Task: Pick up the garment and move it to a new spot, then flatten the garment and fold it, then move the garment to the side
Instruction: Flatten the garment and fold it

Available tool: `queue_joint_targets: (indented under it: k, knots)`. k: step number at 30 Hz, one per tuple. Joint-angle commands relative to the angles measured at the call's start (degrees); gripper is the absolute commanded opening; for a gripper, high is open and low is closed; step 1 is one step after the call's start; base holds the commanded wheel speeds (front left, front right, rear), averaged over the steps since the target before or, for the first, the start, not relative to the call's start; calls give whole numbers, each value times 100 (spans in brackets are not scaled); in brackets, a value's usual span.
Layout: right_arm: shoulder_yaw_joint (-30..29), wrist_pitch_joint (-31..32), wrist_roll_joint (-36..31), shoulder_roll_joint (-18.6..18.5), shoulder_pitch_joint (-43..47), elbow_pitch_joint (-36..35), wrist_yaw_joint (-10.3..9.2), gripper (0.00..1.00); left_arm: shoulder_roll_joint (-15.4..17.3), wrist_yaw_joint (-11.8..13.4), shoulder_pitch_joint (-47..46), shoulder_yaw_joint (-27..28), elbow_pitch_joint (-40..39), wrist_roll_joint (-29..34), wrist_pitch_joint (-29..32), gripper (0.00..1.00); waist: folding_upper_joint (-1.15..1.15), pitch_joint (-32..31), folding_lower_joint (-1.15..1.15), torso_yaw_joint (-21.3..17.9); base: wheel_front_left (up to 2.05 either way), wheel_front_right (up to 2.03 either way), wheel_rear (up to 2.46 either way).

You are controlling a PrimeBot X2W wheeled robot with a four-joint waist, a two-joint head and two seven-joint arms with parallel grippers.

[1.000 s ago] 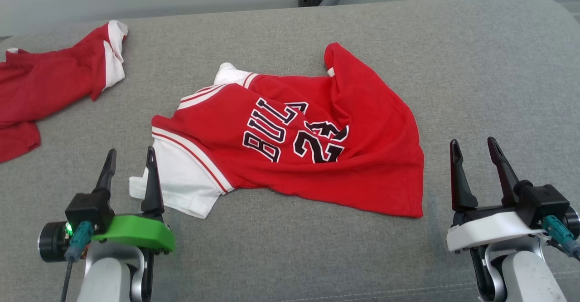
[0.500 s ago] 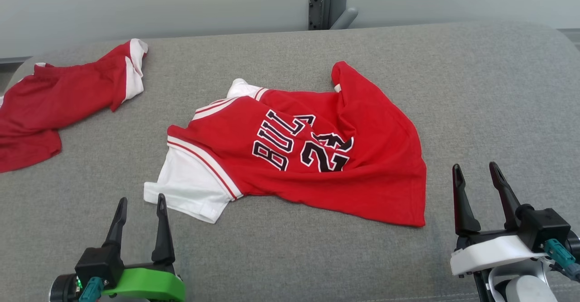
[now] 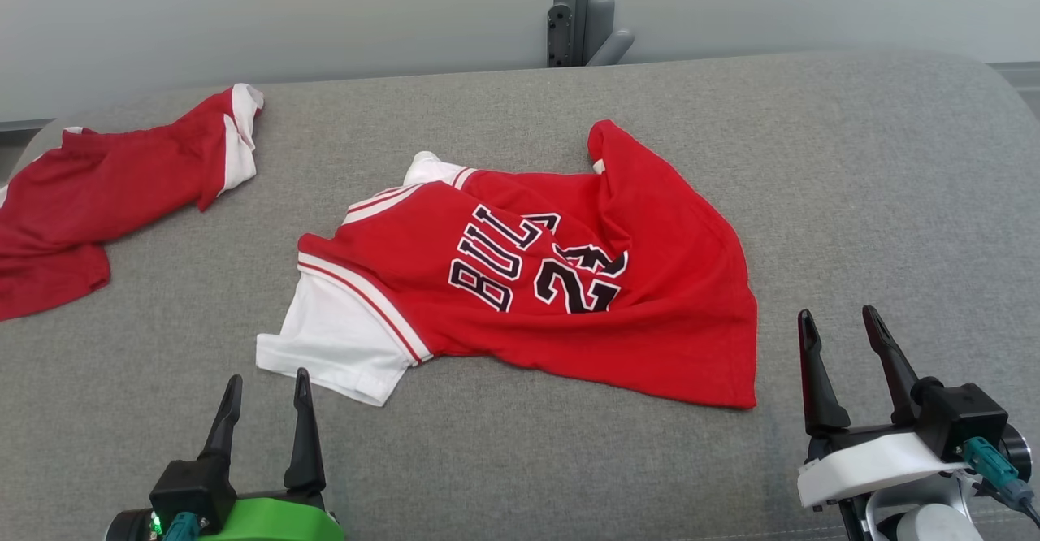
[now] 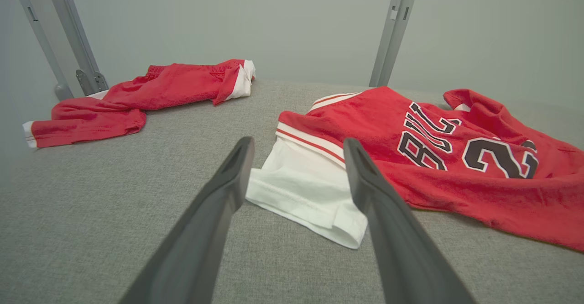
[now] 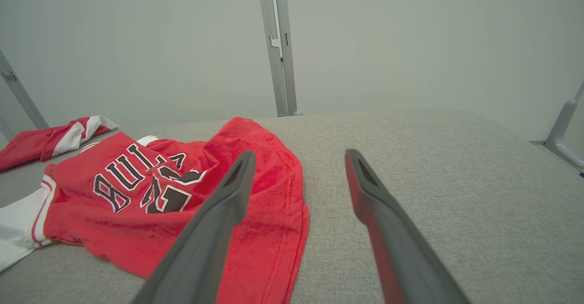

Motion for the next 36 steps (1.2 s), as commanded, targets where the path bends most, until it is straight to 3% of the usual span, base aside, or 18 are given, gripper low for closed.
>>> queue_joint_targets:
  k: [1, 9, 19, 31, 32, 35, 36]
  knots:
    - [11, -17, 40, -12, -18, 16, -6, 100, 0, 34, 39, -16, 19, -43, -20, 100, 0, 7, 0, 7, 0, 0, 0]
    - [64, -17, 78, -12, -12, 182, -6, 100, 1, 65, -36, -41, 68, -59, -20, 100, 0, 44, 0, 39, 0, 0, 0]
    - [530, -18, 745, -13, -217, 1780, -6, 100, 2, 67, -133, -112, 98, -67, -20, 100, 0, 182, 0, 121, 0, 0, 0]
    - [695, -16, 1162, -11, -856, 2975, -6, 100, 2, 7, -228, -127, 215, -28, -20, 100, 0, 338, 0, 356, 0, 0, 0]
    - [714, -15, 1202, -12, -890, 3067, -6, 94, 2, 10, -228, -119, 233, -19, -20, 100, 0, 342, 0, 366, 0, 0, 0]
    - [795, -3, 1285, -5, -981, 3284, -5, 44, 2, 1, -235, -108, 278, 7, -20, 100, 0, 341, 0, 376, 0, 0, 0]
    - [835, -2, 1313, -5, -1003, 3350, -4, 39, 2, -1, -237, -103, 291, 3, -20, 100, 0, 338, 0, 376, 0, 0, 0]
